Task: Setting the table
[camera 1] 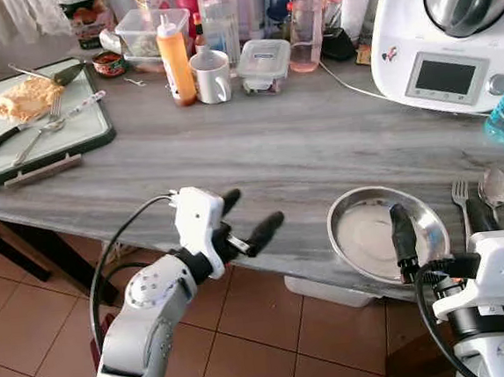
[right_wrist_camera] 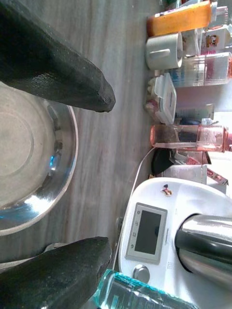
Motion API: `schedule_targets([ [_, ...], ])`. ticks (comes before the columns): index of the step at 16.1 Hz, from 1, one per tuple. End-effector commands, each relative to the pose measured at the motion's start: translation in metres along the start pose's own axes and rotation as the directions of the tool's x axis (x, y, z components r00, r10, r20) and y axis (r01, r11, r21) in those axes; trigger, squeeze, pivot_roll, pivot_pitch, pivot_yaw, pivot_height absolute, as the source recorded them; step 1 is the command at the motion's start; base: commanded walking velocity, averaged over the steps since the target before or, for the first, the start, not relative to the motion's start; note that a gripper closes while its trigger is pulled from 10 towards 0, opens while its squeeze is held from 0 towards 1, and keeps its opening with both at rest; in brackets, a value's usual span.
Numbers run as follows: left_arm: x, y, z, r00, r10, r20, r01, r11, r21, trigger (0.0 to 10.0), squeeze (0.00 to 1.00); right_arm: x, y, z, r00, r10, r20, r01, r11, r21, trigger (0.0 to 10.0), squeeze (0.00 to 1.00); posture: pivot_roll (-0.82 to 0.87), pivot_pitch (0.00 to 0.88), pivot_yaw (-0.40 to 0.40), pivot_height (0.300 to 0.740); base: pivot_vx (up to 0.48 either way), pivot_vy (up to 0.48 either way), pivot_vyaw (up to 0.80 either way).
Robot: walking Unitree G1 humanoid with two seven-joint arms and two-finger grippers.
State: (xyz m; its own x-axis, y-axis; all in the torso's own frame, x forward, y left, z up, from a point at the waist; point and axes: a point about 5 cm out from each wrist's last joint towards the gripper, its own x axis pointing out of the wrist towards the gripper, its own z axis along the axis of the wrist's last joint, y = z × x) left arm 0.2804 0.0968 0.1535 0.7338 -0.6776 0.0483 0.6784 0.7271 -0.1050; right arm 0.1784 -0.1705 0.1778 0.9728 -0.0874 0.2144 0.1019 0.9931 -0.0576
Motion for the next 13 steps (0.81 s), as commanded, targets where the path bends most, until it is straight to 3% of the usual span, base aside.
schedule_targets([
  [1,-0.002,0.001,-0.001,1.0,0.019,-0.007,-0.019,1.0,0.007,10.0,0.0,-0.001,-0.002,0.004,1.0,-0.013,0.015,0.013,1.0,-0.008,10.0,0.0,-0.01,0.126,-0.004,0.714,0.0,0.0,0.0],
  [6,0.006,-0.005,-0.005,1.0,-0.015,-0.026,0.015,1.0,0.0,10.0,0.0,0.002,0.0,0.005,0.999,-0.026,0.022,0.025,1.0,0.006,10.0,0.0,-0.02,0.125,0.001,0.714,0.0,0.0,0.0],
  [7,0.01,-0.007,-0.007,0.999,-0.03,-0.042,0.03,0.999,-0.017,10.0,0.0,0.003,0.003,0.004,1.0,-0.016,0.007,0.015,0.999,0.047,10.0,0.0,-0.02,0.125,0.001,0.714,0.0,0.0,0.0],
  [10,0.012,-0.006,-0.011,0.998,-0.03,-0.05,0.029,0.999,-0.017,10.0,0.0,0.002,0.019,-0.003,0.994,0.099,-0.042,-0.094,0.989,0.117,10.0,0.0,-0.02,0.129,0.003,0.714,0.0,0.0,0.0],
  [13,0.011,-0.005,-0.014,0.998,-0.021,-0.055,0.02,1.0,-0.021,10.0,0.0,0.0,0.038,-0.014,0.964,0.245,-0.106,-0.223,0.957,0.186,10.0,0.0,-0.02,0.131,0.0,0.714,0.0,0.0,0.0],
])
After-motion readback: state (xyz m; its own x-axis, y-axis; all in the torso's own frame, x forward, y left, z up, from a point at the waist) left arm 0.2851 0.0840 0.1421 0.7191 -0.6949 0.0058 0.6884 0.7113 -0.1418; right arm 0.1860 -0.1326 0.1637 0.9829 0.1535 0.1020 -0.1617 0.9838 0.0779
